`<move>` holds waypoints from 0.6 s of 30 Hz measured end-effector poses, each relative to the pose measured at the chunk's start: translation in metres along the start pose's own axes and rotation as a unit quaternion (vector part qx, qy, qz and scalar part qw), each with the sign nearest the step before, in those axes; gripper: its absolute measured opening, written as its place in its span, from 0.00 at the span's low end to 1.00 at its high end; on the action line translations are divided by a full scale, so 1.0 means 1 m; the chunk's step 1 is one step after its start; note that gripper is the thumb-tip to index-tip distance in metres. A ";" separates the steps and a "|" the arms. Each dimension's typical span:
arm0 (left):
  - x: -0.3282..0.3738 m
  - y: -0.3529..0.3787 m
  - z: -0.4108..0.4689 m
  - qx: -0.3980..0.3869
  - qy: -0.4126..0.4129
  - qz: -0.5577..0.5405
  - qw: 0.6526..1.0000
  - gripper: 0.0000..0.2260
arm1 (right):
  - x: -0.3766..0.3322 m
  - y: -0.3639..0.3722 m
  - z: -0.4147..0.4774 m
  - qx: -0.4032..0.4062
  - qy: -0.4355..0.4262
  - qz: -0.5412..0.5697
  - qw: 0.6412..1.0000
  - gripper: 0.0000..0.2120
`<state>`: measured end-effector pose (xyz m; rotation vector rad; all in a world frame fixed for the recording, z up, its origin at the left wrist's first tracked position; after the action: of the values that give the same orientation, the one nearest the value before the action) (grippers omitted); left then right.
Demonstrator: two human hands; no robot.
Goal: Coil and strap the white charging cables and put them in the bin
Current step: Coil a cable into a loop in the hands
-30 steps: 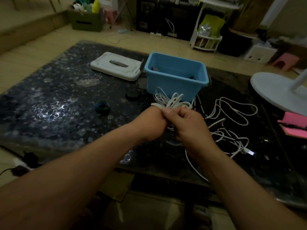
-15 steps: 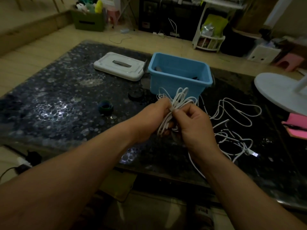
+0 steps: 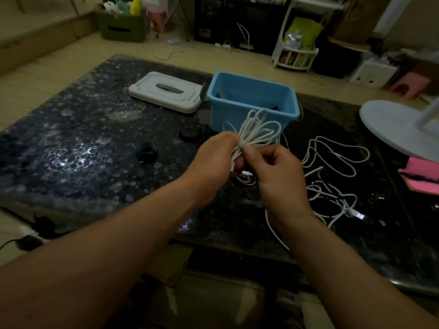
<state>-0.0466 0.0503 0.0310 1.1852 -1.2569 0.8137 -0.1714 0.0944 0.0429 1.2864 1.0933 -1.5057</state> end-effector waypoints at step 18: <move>0.007 0.006 0.002 -0.139 -0.016 -0.067 0.988 0.17 | -0.013 0.019 -0.008 -0.170 0.065 0.158 0.970 0.05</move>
<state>-0.0513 0.0489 0.0392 1.0475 -1.2572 0.5035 -0.1499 0.0980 0.0536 1.2578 1.1129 -0.9616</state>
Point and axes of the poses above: each hand's wrist, its own z-axis towards the middle knuckle, its own y-axis out of the palm, x = y × z, the point moved 8 cm from there along z, towards the middle knuckle, and after that the axes turned 2 degrees about -x, right-handed, at the moved point
